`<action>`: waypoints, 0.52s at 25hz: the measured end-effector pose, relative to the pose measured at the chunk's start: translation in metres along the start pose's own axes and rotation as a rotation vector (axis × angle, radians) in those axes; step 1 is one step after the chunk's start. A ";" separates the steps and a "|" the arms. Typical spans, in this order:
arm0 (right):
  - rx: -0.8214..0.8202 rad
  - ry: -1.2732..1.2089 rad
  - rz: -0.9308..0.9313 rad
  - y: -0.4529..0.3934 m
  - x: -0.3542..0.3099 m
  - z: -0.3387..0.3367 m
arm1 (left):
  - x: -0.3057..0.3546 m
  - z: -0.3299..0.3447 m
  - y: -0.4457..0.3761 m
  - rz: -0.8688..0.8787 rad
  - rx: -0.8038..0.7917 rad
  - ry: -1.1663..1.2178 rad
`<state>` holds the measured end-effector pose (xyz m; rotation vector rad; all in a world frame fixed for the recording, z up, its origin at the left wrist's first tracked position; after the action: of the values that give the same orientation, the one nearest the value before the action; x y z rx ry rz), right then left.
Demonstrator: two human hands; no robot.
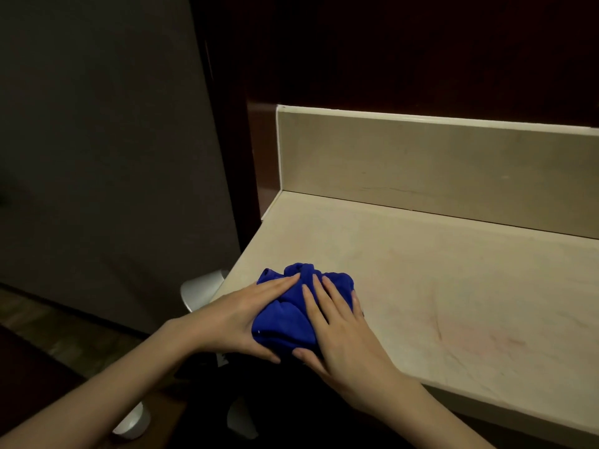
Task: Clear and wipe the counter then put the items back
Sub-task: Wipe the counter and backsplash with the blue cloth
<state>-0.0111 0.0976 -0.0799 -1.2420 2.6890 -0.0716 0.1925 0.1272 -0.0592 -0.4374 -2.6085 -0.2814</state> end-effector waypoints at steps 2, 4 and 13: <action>-0.041 -0.028 -0.039 -0.014 -0.009 0.000 | -0.016 -0.005 0.008 -0.034 -0.007 -0.002; -0.059 -0.058 -0.060 -0.027 -0.013 -0.001 | -0.030 -0.008 0.014 -0.072 -0.007 0.006; -0.155 -0.182 -0.155 -0.068 0.001 -0.004 | -0.046 -0.024 0.004 -0.176 -0.075 0.044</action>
<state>0.0390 0.0525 -0.0679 -1.4251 2.4792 0.2223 0.2423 0.1127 -0.0598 -0.2237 -2.6033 -0.4442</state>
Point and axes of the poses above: each hand's wrist, its own y-axis away from the middle knuckle, its own z-axis out of the palm, x = y × z, the point moved 1 cm from there along -y, towards the middle knuckle, and after that the axes turned 1 degree about y, right-handed, at the moved point
